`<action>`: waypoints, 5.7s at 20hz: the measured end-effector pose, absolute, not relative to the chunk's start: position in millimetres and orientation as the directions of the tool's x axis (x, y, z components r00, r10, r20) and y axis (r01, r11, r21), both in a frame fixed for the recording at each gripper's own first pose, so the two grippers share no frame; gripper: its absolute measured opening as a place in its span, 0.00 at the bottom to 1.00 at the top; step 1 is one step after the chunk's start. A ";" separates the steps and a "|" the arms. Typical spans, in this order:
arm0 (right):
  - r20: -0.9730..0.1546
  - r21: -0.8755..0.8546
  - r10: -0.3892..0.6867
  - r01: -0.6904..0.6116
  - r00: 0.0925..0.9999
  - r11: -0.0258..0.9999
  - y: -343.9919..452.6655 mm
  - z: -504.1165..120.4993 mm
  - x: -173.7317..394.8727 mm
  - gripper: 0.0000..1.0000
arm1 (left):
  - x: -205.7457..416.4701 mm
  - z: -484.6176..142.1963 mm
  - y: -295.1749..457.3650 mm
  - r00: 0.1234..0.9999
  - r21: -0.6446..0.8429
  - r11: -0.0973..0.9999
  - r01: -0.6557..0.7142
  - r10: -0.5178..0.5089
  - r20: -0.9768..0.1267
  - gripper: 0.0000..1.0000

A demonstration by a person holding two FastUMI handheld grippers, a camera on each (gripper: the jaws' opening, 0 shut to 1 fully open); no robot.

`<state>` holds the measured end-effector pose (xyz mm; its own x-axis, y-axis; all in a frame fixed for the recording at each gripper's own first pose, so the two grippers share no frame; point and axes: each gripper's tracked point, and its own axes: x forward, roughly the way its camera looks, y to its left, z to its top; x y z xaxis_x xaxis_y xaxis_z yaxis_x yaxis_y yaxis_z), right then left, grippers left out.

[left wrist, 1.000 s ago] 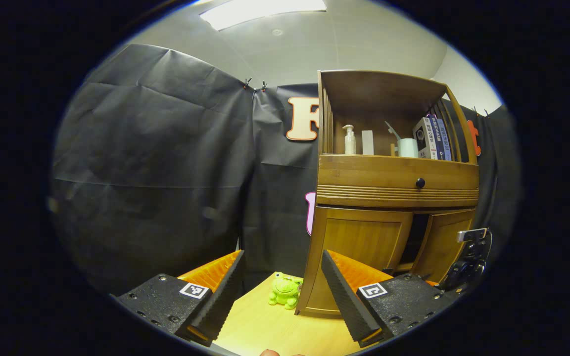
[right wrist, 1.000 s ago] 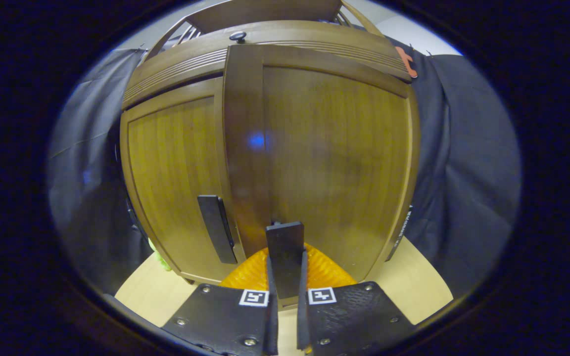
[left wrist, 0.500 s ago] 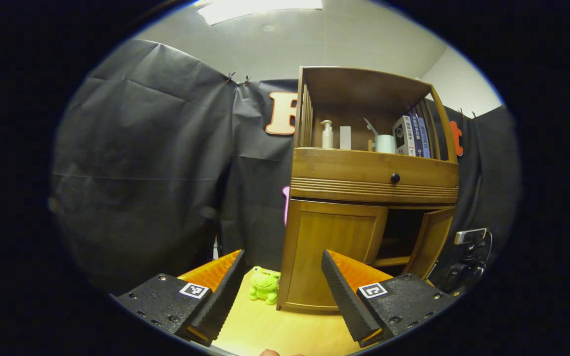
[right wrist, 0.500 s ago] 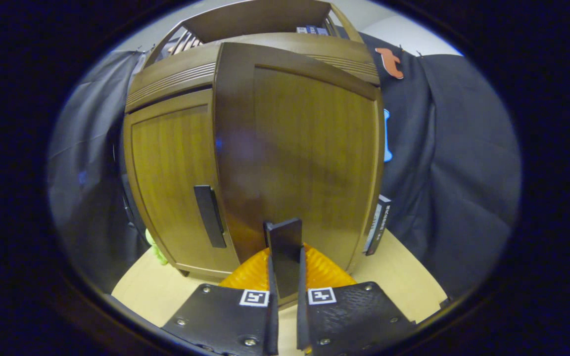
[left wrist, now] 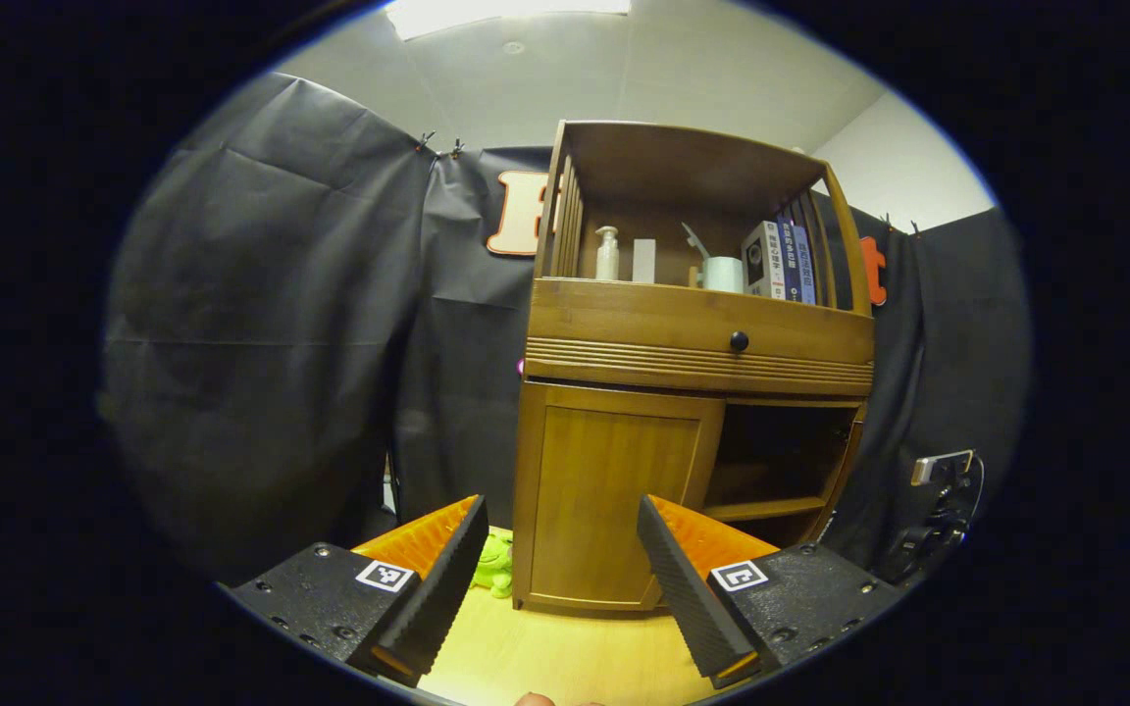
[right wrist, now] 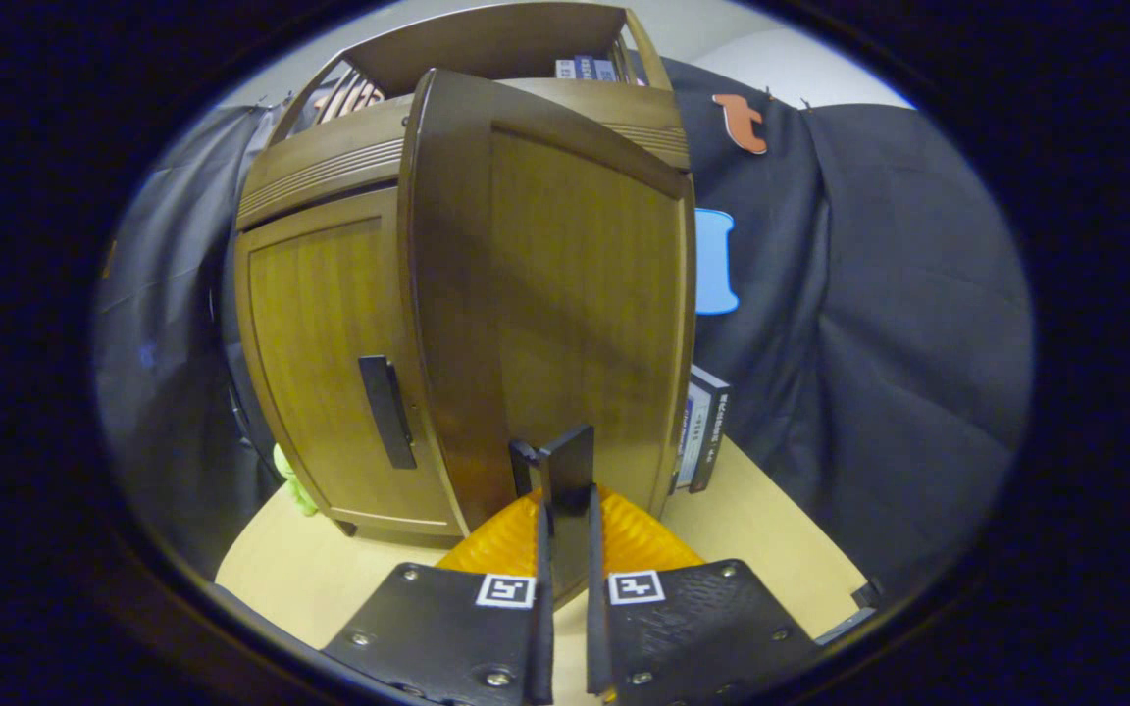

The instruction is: Open the right door of the double-door shoe cabinet with the right hand, and open the left door with the left hand.

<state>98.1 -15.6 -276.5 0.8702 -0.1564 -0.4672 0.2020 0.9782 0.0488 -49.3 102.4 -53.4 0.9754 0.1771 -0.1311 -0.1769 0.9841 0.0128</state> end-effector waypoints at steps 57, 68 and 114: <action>-0.293 0.028 -0.499 0.529 0.815 0.848 -139.2 -219.1 59.8 0.63 | 157.5 -280.7 15.6 0.901 -0.044 0.998 0.039 -0.054 -0.431 0.94; -0.270 0.037 -0.582 0.613 0.767 0.790 -141.7 -207.4 30.9 0.93 | 187.2 -307.4 3.6 0.926 0.005 0.998 0.069 -0.063 -0.373 0.63; -0.287 0.200 0.053 0.006 0.957 0.980 -15.5 -201.9 65.7 0.93 | -37.6 -251.6 174.4 0.896 0.089 0.957 -0.277 0.291 -0.335 0.01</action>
<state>65.7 -15.5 -201.9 0.9565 0.0531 -0.2868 0.0057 0.9797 0.2004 -37.6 174.4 -251.6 0.8965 0.2905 -0.3345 -0.2769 0.9568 0.0890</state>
